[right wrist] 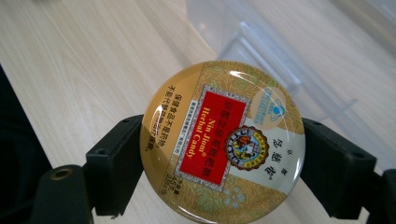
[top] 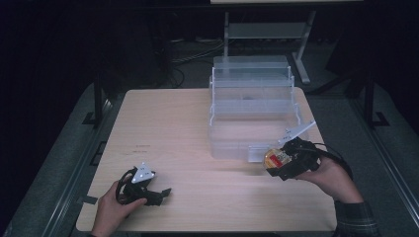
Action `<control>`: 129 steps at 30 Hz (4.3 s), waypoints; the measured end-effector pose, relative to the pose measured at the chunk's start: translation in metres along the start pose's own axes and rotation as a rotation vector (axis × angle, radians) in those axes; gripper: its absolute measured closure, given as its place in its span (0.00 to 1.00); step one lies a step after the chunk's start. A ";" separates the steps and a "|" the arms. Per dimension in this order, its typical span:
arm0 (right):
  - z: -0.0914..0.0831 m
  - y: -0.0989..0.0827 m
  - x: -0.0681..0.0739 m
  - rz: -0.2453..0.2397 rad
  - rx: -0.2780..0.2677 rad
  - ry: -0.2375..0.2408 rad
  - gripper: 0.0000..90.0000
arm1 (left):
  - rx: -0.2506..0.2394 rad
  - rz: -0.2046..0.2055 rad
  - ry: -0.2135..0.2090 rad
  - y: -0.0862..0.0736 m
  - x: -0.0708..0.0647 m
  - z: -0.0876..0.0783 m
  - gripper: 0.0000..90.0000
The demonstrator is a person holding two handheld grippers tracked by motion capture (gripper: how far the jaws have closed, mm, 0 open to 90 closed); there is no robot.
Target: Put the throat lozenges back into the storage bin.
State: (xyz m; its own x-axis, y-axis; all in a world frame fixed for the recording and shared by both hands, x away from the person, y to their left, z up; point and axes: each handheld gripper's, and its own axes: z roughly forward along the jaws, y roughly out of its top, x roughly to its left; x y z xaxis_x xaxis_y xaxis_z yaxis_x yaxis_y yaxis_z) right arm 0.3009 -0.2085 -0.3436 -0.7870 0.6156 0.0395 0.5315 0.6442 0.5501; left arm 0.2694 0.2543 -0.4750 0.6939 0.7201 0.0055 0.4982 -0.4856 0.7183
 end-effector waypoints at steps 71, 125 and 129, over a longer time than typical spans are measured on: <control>0.003 0.019 -0.118 0.271 0.038 -0.184 0.22 | 0.003 0.001 -0.001 0.000 0.000 0.000 0.12; -0.020 -0.045 -0.070 0.278 -0.090 -0.241 0.13 | 0.003 0.003 -0.001 0.000 0.000 0.000 0.12; -0.016 -0.052 -0.065 0.283 -0.101 -0.235 0.13 | 0.003 0.001 -0.001 0.000 0.000 0.000 0.12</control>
State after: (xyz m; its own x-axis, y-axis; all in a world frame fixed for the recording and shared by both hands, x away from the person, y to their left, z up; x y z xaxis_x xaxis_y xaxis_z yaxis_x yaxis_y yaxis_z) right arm 0.3191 -0.2896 -0.3615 -0.5135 0.8579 0.0156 0.6749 0.3926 0.6248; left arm 0.2694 0.2544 -0.4749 0.6950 0.7190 0.0054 0.4990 -0.4878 0.7163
